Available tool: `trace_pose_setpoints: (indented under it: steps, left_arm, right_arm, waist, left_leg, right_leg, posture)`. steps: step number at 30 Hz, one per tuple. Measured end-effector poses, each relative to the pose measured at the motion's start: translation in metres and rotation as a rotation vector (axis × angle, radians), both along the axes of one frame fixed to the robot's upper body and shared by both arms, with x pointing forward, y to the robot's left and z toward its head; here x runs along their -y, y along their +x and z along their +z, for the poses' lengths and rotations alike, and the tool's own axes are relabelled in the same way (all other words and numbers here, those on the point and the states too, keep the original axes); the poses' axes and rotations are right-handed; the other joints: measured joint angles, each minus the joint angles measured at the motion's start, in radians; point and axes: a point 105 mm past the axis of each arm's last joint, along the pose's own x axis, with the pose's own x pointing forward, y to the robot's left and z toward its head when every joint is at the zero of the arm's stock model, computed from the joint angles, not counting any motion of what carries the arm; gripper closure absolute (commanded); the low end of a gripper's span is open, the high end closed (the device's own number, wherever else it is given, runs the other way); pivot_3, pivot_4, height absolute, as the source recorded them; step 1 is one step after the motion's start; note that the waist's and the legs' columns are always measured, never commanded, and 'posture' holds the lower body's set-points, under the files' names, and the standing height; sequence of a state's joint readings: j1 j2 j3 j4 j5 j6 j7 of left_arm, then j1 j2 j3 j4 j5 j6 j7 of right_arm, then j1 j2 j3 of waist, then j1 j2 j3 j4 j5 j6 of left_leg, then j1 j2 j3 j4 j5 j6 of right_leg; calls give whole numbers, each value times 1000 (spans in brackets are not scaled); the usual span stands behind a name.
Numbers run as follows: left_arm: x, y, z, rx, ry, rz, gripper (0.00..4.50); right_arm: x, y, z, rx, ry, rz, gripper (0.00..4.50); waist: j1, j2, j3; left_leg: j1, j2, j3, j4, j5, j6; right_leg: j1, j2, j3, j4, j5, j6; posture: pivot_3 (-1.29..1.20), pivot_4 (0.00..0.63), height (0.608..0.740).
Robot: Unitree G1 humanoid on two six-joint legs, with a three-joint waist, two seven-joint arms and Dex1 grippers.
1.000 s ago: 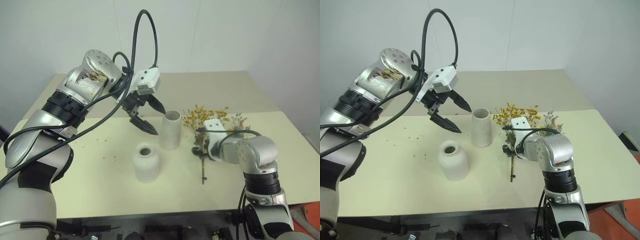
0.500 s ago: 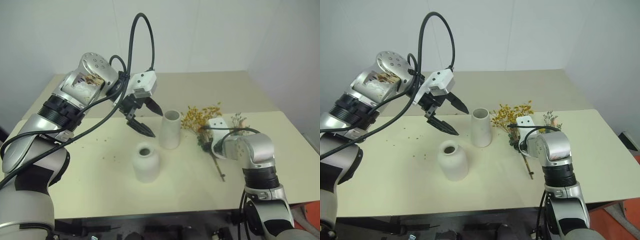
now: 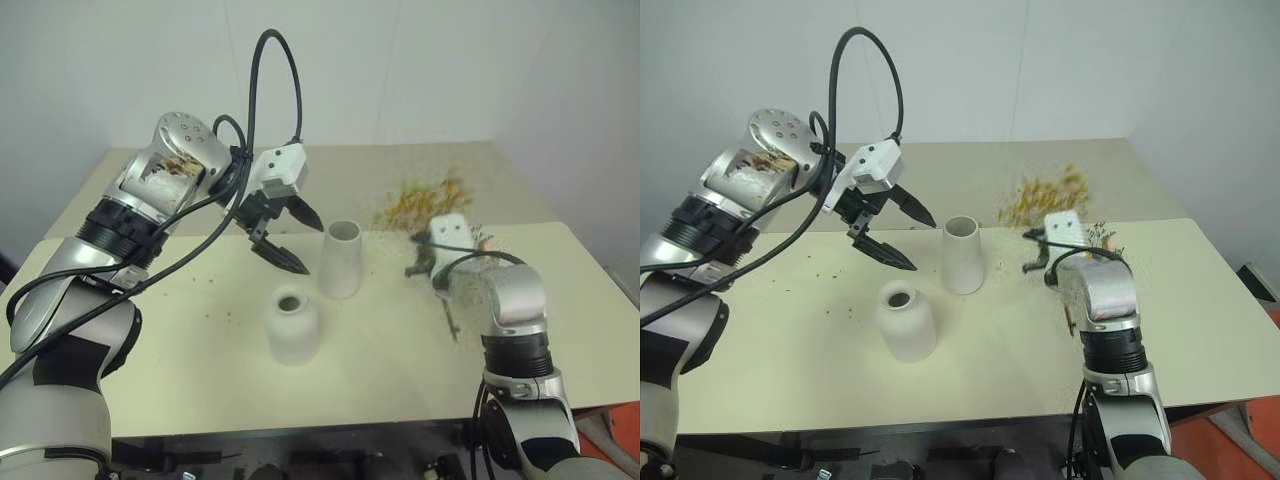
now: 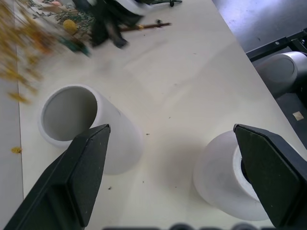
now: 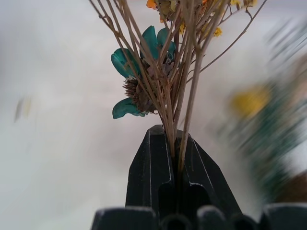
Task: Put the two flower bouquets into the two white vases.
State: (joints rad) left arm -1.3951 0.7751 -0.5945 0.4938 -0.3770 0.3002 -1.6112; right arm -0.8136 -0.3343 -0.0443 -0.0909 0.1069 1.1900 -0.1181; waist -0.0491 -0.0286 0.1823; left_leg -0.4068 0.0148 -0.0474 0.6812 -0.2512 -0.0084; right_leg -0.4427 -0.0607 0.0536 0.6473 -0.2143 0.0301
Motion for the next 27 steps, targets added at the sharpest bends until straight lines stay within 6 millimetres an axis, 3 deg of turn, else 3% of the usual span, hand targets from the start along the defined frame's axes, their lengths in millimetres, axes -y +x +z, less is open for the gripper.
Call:
trace_pose_setpoints:
  steps: [2,5,9,12,17,27]
  left_arm:
    - [-3,1,3,0,-16,19,0]
    - [-11,4,4,-25,-45,74,0]
    - [-22,10,3,-63,-85,165,0]
    - [-33,12,-2,-86,-120,211,0]
    - [-44,9,-11,-118,-151,259,0]
    - [-48,11,-27,-102,-120,337,0]
  right_arm:
    - [6,3,30,166,-50,-26,4481]
    - [-3,7,65,380,-43,6,4481]
    - [-22,5,108,647,157,120,4481]
    - [-32,-1,126,790,348,209,4481]
    - [-45,-6,135,922,580,334,4481]
    - [-106,-23,134,977,678,653,4481]
  waist:
    - [-1,0,0]
    - [-9,0,0]
    - [-21,0,0]
    - [-24,0,0]
    - [-22,1,0]
    - [-22,1,0]
  left_leg:
    - [0,0,0,0,0,0]
    - [2,0,1,0,0,0]
    - [2,0,0,0,0,0]
    - [2,0,1,-1,0,0]
    - [3,0,0,-1,1,-2]
    - [5,0,0,-1,3,-4]
  right_leg:
    - [0,0,0,0,0,0]
    - [1,0,1,0,0,0]
    - [1,0,1,1,0,0]
    - [1,0,2,1,0,0]
    - [1,0,2,2,0,0]
    - [2,1,2,3,0,0]
  posture:
    - [0,150,740]
    - [0,150,740]
    - [0,150,740]
    - [0,150,740]
    - [0,150,740]
    - [0,150,740]
